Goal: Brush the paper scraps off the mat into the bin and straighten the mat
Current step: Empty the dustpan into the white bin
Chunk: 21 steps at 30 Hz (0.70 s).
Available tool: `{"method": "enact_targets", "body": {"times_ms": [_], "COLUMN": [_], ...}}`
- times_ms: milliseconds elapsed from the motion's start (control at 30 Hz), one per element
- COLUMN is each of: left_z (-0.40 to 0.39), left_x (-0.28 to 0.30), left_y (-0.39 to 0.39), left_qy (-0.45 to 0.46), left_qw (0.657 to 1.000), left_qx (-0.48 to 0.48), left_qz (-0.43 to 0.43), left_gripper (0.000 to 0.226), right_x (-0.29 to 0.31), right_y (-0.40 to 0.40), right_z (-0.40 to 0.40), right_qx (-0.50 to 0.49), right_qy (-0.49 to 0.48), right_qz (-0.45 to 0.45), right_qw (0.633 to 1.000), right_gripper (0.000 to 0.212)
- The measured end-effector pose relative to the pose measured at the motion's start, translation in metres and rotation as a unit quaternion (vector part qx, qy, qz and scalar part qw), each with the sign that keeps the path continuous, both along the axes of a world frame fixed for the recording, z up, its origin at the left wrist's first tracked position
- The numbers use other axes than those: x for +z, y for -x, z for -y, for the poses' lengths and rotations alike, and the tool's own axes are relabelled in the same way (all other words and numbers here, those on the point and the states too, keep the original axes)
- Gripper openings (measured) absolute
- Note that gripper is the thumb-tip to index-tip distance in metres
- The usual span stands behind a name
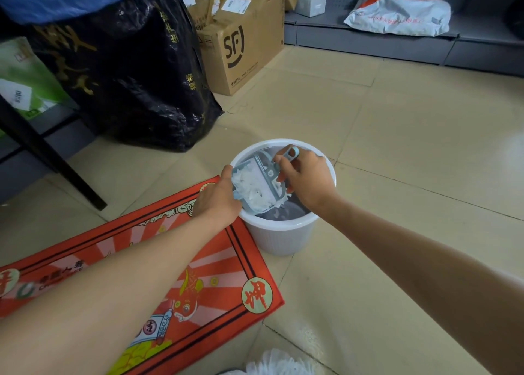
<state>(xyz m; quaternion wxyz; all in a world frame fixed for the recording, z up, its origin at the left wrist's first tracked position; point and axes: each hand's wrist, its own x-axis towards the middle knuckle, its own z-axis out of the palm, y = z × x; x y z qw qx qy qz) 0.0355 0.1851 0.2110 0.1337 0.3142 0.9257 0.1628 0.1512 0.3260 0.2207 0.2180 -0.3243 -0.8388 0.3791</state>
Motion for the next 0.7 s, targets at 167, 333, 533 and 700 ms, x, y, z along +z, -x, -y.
{"method": "enact_targets", "body": {"times_ms": [167,333,533,700], "left_z": [0.0,0.001,0.002,0.001], "left_x": [0.005,0.012,0.015,0.016], "left_y": [-0.001,-0.001,0.0,0.003], "left_qy": [0.004,0.008,0.008,0.008], "left_qw": [1.0,0.999,0.999,0.998], "left_qx": [-0.016,-0.029,-0.028,-0.044], "left_qz": [-0.021,-0.026,-0.029,-0.033], "left_gripper": [0.066,0.074,0.073,0.07], "right_x": [-0.009,-0.016,-0.011,0.002], "right_y": [-0.004,-0.008,-0.015,-0.014], "right_z": [-0.006,-0.014,-0.015,-0.005], "right_qx": [-0.022,-0.051,-0.113,-0.114], "right_qy": [-0.005,0.005,-0.002,0.039], "right_qz": [0.012,0.032,-0.021,-0.117], "right_qw": [1.0,0.998,0.993,0.986], "right_gripper": [0.024,0.025,0.027,0.034]}}
